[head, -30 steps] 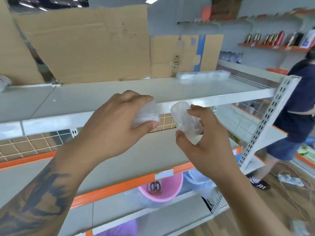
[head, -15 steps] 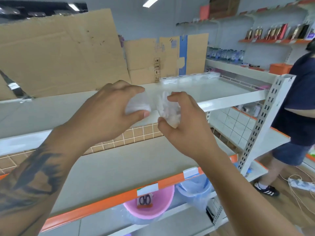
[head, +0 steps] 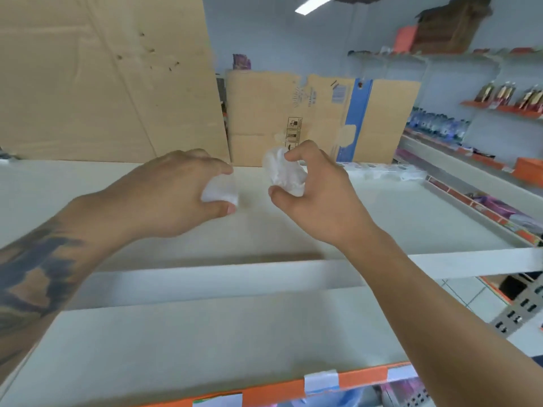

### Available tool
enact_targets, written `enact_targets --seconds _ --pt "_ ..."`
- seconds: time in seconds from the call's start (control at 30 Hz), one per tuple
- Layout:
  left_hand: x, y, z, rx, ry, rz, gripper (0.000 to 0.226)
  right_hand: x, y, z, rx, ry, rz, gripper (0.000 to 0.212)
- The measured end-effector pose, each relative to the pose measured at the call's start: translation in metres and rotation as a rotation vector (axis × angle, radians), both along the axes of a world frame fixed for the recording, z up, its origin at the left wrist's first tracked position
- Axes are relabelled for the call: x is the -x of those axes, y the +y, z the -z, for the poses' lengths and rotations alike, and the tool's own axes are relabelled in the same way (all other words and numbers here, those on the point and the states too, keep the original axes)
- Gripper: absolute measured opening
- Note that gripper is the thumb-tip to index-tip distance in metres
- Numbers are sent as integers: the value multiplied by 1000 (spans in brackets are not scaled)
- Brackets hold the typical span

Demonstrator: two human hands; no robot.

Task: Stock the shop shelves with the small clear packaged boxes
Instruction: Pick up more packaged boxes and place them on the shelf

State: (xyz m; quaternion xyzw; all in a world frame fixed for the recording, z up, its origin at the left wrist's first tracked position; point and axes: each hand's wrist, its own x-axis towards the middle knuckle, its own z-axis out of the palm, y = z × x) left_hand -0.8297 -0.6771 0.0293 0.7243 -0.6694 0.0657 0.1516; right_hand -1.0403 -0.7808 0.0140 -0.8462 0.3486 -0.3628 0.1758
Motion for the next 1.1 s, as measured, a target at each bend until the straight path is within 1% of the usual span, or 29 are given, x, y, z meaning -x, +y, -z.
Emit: enact_targets --seconds 0.2,0.37,0.43,0.6,0.73,0.93,1.0,1.03,1.1 --pt "6 -36 7 -127 -18 -13 74 -5 -36 3 -19 45 -25 50" --pt "5 -49 14 -191 92 5 76 -9 -46 12 -65 161 -88 46" --pt "4 -46 16 -185 138 9 77 -10 -44 15 -59 200 -104 48" --pt "3 -40 19 -147 234 -4 78 -9 -43 10 -82 192 -121 51" --pt "1 -36 17 -151 260 -3 76 -8 -43 9 -101 242 -153 59" --pt "-18 -29 11 -105 418 -16 49 -6 -43 4 -41 319 -194 69" --pt "-16 -27 2 -33 528 20 39 -6 -44 -4 41 307 -216 68" --pt "-15 -26 -3 3 605 45 38 -5 -44 -9 72 283 -236 67" --pt "-12 -23 -15 68 745 127 40 -4 -43 -19 71 212 -293 60"
